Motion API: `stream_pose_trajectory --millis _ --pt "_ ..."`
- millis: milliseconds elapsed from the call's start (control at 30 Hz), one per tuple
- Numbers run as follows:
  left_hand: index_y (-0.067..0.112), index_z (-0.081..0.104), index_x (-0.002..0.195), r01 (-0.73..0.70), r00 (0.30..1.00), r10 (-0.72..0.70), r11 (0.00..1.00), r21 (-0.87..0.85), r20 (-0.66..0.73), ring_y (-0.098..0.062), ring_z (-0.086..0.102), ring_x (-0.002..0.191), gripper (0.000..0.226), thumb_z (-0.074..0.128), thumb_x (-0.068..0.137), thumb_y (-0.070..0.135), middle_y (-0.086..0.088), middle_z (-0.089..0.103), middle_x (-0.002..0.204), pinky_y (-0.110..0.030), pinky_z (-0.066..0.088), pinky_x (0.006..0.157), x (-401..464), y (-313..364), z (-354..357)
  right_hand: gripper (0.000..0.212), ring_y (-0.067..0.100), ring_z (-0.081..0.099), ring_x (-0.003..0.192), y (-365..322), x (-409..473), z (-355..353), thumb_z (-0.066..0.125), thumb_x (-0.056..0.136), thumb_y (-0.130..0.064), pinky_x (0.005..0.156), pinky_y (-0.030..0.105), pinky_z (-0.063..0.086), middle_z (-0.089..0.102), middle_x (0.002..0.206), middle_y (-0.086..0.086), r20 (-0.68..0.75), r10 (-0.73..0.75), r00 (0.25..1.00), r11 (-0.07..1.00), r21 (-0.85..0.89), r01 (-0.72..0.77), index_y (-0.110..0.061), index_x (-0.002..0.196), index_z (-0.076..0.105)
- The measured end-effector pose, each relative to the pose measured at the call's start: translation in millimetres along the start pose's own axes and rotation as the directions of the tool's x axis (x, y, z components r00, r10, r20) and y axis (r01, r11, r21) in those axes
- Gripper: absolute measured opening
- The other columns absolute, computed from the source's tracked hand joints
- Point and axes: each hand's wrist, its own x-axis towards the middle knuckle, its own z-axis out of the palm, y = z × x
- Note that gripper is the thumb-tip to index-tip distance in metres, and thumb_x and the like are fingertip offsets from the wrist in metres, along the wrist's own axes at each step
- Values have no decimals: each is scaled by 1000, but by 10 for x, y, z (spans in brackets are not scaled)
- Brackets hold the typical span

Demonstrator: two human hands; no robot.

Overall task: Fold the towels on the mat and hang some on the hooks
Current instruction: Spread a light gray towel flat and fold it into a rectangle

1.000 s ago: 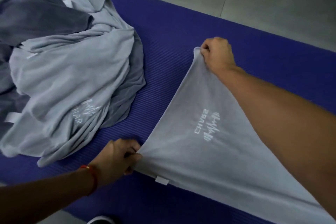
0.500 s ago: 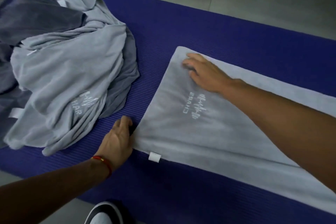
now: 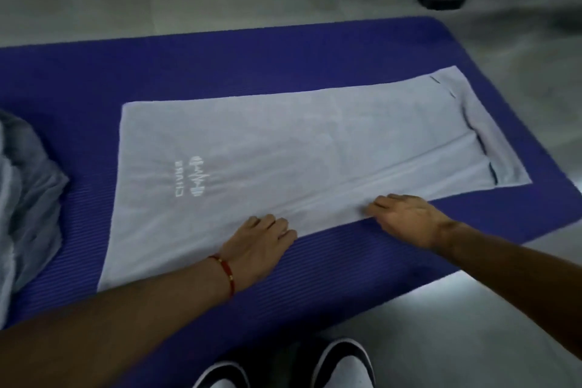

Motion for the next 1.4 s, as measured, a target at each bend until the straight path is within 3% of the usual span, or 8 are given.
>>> stream_pose_trajectory --millis 167,333,467,800,900,1067,1200,1400 --pt "10 62 88 -23 990 3 990 140 138 -25 57 70 35 86 65 1 -9 59 86 -36 51 55 299 -11 32 53 24 51 128 -18 -161 177 43 104 -15 103 37 47 40 153 -2 43 156 987 985 69 -159 -32 154 34" --pt "12 59 62 -97 967 15 946 311 254 -26 53 58 20 69 62 -6 -9 55 67 -29 32 43 353 180 -49 32 26 68 77 -112 87 155 79 81 -21 57 32 50 71 97 6 -22 152 988 967 -202 -153 -17 112 72" --pt "15 57 59 -99 965 21 952 291 261 -24 55 62 20 71 58 1 -5 53 62 -26 27 43 431 205 -108 40 28 62 108 -174 127 107 45 103 -18 81 37 49 59 129 8 -35 145 989 976 -157 -149 -15 142 47" --pt "19 66 92 -102 984 104 995 -23 146 -21 60 86 28 42 87 32 -5 60 110 -30 48 63 648 66 -91 43 20 63 90 282 -596 471 41 88 -40 80 38 56 63 110 -3 -143 162 976 980 141 -142 -24 120 65" --pt "21 69 122 -91 961 83 996 19 263 -36 59 121 46 41 90 40 -15 55 143 -44 53 87 1177 -54 -57 36 24 62 90 609 -688 504 40 94 -41 76 40 54 61 103 1 -170 565 807 789 397 -468 -19 110 63" --pt "37 15 159 -19 889 -23 996 87 457 -27 1 155 59 22 103 51 -1 -4 169 -50 12 123 2126 -38 70 52 39 57 104 1442 -815 915 34 99 -49 88 50 53 61 113 17 106 964 243 144 558 -817 -5 104 61" --pt "42 9 159 9 930 -47 994 107 365 -28 -6 155 59 29 104 52 1 -8 169 -58 7 122 2778 30 286 59 45 43 130 1939 -756 1103 42 101 -52 107 55 39 48 141 25 398 913 -86 -331 605 -724 -2 126 62" --pt "46 -3 158 162 941 -195 977 137 277 -34 -4 154 60 17 102 56 1 -7 169 -66 10 117 3722 58 606 45 39 54 119 2376 -629 1306 61 81 -46 103 54 46 60 128 13 547 805 -229 -586 675 -447 -10 105 71"
